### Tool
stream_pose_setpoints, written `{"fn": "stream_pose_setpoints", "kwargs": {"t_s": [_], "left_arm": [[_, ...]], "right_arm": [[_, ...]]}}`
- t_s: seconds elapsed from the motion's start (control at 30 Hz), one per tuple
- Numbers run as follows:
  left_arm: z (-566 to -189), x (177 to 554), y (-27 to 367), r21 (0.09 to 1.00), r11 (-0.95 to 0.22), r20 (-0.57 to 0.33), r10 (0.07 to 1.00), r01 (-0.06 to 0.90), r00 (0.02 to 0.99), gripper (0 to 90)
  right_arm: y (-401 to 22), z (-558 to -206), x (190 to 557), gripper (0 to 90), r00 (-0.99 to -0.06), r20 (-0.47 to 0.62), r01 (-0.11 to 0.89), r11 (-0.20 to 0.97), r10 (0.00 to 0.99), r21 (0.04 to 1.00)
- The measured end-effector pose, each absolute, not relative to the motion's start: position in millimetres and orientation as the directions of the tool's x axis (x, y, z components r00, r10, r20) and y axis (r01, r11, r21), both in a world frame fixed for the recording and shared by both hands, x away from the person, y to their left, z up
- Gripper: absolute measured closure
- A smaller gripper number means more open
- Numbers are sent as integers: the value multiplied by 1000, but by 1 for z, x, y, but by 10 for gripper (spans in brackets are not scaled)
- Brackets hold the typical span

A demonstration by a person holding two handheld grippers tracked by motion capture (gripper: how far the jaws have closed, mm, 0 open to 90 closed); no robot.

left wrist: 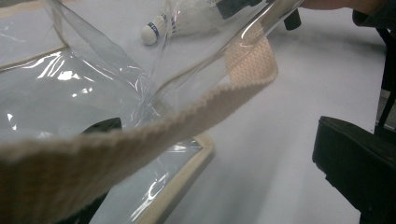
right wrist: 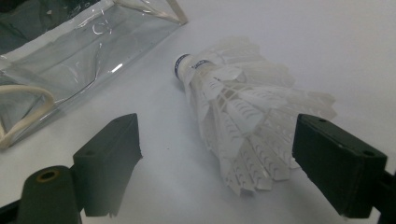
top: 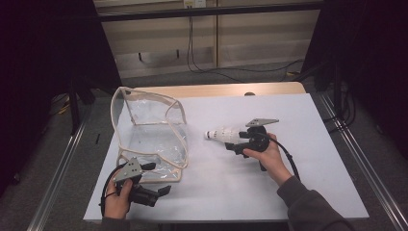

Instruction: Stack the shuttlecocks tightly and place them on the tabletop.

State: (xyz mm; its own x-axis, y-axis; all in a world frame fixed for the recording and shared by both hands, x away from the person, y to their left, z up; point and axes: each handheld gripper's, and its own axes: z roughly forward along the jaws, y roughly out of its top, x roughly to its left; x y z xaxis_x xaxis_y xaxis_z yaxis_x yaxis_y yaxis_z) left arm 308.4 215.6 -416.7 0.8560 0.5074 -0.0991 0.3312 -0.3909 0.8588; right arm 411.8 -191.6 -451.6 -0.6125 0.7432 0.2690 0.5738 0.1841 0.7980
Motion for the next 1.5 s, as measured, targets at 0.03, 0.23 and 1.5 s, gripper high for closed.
{"fn": "stream_pose_setpoints", "kwargs": {"t_s": [0.03, 0.23, 1.5], "left_arm": [[-417, 308, 216, 859, -392, -98, 507, 330, 856, 25], [-417, 309, 216, 859, -393, -96, 506, 329, 857, 25], [-417, 309, 215, 859, -391, -99, 505, 329, 857, 25]], "right_arm": [[-191, -452, 412, 147, -613, 270, 575, 184, 743, 797], [-189, -452, 414, 144, -606, 275, 577, 174, 746, 798], [-179, -454, 418, 227, -612, 246, 567, 200, 752, 799]]}}
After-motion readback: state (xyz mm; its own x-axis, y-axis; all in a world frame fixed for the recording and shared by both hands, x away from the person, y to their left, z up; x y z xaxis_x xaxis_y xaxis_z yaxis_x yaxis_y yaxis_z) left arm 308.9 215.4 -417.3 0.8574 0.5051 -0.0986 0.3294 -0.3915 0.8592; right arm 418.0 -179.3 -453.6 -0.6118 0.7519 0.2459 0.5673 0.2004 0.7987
